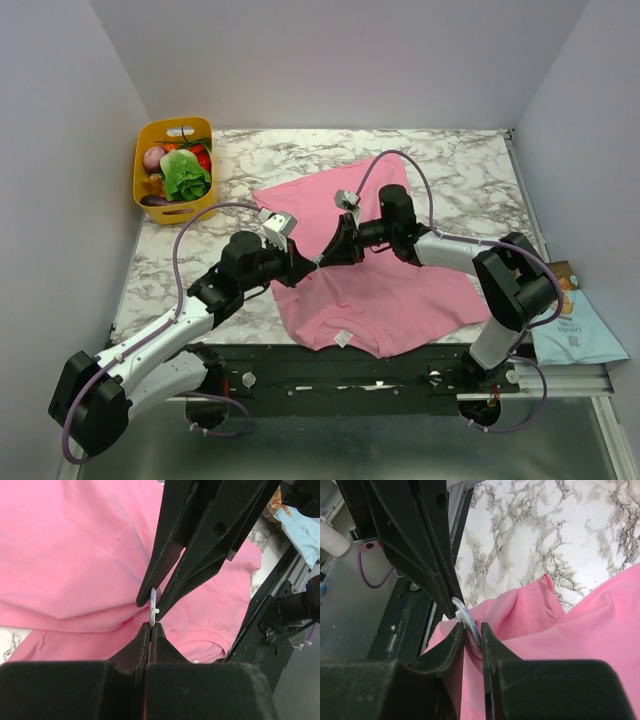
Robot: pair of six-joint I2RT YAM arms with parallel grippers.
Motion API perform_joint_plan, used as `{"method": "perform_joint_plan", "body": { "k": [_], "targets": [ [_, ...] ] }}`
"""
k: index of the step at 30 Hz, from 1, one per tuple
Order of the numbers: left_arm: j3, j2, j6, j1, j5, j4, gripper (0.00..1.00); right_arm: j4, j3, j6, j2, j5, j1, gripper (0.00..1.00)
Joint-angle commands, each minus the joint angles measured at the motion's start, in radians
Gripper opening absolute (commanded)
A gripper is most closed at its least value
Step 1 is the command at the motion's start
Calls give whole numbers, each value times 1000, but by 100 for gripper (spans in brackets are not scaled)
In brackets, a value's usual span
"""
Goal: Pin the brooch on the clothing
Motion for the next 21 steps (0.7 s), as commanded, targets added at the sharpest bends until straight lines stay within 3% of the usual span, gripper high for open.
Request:
{"method": "perform_joint_plan", "body": {
  "k": [1, 12, 21],
  "targets": [
    [67, -3, -38, -14, 103, 121, 0, -22, 47, -30, 27, 31, 51, 22],
    [58, -26, -41, -14, 109, 113, 0, -45, 55, -33, 31, 62, 51, 18],
    [26, -98, -31, -14, 34, 44, 0, -26, 41, -31, 22, 74, 51, 17]
  ]
}}
